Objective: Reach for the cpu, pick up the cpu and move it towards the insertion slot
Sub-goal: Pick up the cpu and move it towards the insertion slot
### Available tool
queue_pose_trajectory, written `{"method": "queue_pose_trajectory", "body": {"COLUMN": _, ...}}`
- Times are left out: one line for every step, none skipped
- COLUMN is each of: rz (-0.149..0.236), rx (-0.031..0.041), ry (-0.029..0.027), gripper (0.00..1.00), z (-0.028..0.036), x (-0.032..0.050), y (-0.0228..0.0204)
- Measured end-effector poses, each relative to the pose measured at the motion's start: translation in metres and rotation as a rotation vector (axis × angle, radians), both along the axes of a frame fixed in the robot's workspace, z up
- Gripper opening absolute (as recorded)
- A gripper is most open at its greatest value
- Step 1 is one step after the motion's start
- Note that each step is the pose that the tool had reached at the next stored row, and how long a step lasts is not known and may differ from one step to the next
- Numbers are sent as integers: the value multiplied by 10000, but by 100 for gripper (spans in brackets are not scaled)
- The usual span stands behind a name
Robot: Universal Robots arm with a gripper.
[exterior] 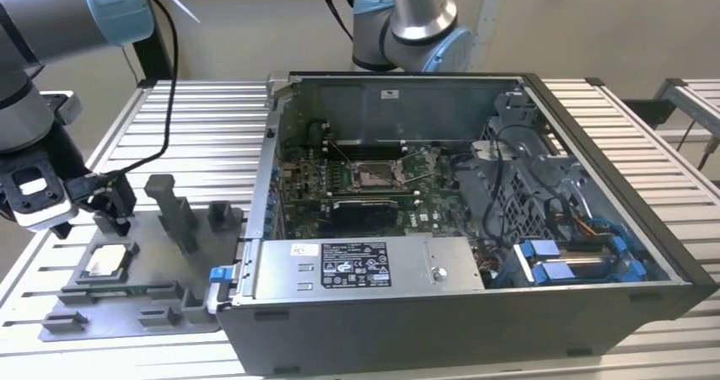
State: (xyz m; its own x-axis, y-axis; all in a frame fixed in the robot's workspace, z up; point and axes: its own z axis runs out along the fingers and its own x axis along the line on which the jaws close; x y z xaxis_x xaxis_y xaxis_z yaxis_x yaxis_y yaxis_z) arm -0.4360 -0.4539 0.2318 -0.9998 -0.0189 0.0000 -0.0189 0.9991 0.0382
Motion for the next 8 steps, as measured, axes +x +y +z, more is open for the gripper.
{"method": "queue_pose_trajectory", "body": {"rz": 0, "rx": 0, "ry": 0, "gripper": 100, "z": 0, "x": 0, "y": 0}}
{"method": "queue_pose_trajectory", "body": {"rz": 0, "rx": 0, "ry": 1, "gripper": 100, "z": 0, "x": 0, "y": 0}}
{"method": "queue_pose_trajectory", "body": {"rz": 0, "rx": 0, "ry": 0, "gripper": 100, "z": -1, "x": 0, "y": 0}}
{"method": "queue_pose_trajectory", "body": {"rz": 0, "rx": 0, "ry": -1, "gripper": 100, "z": -1, "x": 0, "y": 0}}
{"method": "queue_pose_trajectory", "body": {"rz": 0, "rx": 0, "ry": 0, "gripper": 100, "z": -2, "x": 0, "y": 0}}
{"method": "queue_pose_trajectory", "body": {"rz": 0, "rx": 1, "ry": 0, "gripper": 100, "z": -4, "x": -1, "y": 0}}
{"method": "queue_pose_trajectory", "body": {"rz": 0, "rx": 1, "ry": -2, "gripper": 100, "z": -9, "x": -3, "y": -1}}
{"method": "queue_pose_trajectory", "body": {"rz": 0, "rx": 1, "ry": -2, "gripper": 100, "z": -13, "x": -5, "y": 0}}
